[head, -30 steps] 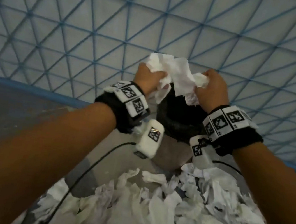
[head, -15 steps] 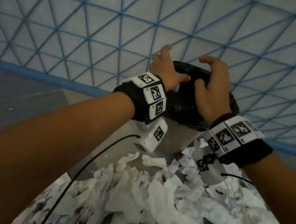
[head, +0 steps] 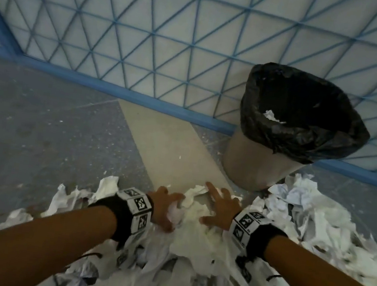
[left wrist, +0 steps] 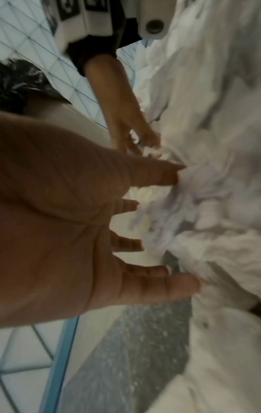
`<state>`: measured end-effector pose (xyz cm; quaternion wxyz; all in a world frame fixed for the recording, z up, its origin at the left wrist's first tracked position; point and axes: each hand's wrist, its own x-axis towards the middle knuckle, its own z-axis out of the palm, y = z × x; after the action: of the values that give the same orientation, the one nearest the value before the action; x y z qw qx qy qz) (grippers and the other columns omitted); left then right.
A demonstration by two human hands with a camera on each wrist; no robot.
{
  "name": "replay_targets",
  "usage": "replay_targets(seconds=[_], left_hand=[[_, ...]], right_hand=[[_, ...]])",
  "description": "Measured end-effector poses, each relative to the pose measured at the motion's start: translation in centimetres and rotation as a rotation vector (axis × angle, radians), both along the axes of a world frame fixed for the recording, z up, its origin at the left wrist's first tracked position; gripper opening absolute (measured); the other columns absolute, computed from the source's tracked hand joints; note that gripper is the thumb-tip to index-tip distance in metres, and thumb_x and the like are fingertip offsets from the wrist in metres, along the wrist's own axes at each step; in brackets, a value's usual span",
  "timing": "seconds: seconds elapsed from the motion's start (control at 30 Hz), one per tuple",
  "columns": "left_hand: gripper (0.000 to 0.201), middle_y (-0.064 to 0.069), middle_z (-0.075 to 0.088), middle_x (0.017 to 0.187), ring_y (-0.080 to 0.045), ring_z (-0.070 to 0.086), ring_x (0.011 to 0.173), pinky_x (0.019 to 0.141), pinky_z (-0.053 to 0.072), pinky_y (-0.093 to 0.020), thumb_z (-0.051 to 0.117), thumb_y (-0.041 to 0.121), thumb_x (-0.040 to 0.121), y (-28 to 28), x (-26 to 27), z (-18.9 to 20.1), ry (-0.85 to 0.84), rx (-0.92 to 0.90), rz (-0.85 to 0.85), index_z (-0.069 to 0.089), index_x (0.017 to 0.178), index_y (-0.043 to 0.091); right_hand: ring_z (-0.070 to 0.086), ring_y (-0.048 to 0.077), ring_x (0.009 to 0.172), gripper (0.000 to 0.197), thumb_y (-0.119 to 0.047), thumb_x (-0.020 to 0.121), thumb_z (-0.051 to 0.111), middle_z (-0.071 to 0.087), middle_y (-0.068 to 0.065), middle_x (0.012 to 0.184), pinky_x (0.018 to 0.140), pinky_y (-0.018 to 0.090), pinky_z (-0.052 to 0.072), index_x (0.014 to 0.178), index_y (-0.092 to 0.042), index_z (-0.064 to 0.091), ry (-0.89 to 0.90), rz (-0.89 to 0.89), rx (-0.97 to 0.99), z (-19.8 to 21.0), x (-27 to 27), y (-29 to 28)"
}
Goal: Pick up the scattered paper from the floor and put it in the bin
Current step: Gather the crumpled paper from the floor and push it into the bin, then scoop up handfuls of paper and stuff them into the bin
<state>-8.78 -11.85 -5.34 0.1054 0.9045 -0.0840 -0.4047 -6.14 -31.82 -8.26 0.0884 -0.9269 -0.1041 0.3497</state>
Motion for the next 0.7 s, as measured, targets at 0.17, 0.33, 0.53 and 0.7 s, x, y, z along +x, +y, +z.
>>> replay_targets(seconds=[0.17, 0.33, 0.53, 0.7], left_hand=[[0.07, -0.014, 0.033, 0.136, -0.042, 0.043, 0.124, 0.103, 0.04, -0.044, 0.065, 0.025, 0.081, 0.2, -0.6, -1.2, -0.104, 0.096, -0.136, 0.029, 0.141, 0.026], [0.038, -0.019, 0.05, 0.127, -0.034, 0.052, 0.118, 0.097, 0.042, -0.036, 0.057, 0.018, 0.087, 0.7, 0.6, 0.1, -0.175, -0.005, -0.006, 0.055, 0.124, 0.011], [0.024, -0.009, 0.064, 0.088, -0.01, 0.067, 0.064, 0.052, 0.052, -0.015, 0.072, 0.012, 0.079, 4.5, 4.7, 4.9, -0.158, -0.314, 0.412, 0.063, 0.1, 0.007], [0.013, 0.0, 0.062, 0.056, 0.002, 0.059, 0.038, 0.04, 0.048, -0.01, 0.063, -0.004, 0.082, 5.3, 7.8, 13.6, -0.207, -0.818, 0.652, 0.057, 0.085, 0.007]], right_hand=[[0.03, 0.039, 0.13, 0.065, -0.03, 0.09, 0.05, 0.023, 0.013, 0.148, 0.104, 0.051, 0.033, 0.143, -0.039, 0.014, -0.129, 0.284, 0.001, -0.4, -2.1, 4.7], [0.051, 0.036, 0.113, 0.031, -0.015, 0.095, 0.042, 0.045, 0.023, 0.125, 0.093, 0.042, 0.042, 0.125, -0.01, 0.046, -0.255, 0.219, 0.067, 1.4, -1.4, 5.7], [0.058, 0.039, 0.104, 0.024, 0.002, 0.081, 0.051, 0.058, 0.026, 0.112, 0.087, 0.038, 0.046, 0.101, -0.003, 0.065, -0.414, -0.042, 0.348, 9.1, 0.9, 4.9], [0.062, 0.025, 0.08, 0.033, 0.012, 0.076, 0.049, 0.069, 0.02, 0.097, 0.068, 0.021, 0.049, 0.097, -0.004, 0.069, -0.615, -0.124, 0.667, 18.5, 0.2, 3.8]])
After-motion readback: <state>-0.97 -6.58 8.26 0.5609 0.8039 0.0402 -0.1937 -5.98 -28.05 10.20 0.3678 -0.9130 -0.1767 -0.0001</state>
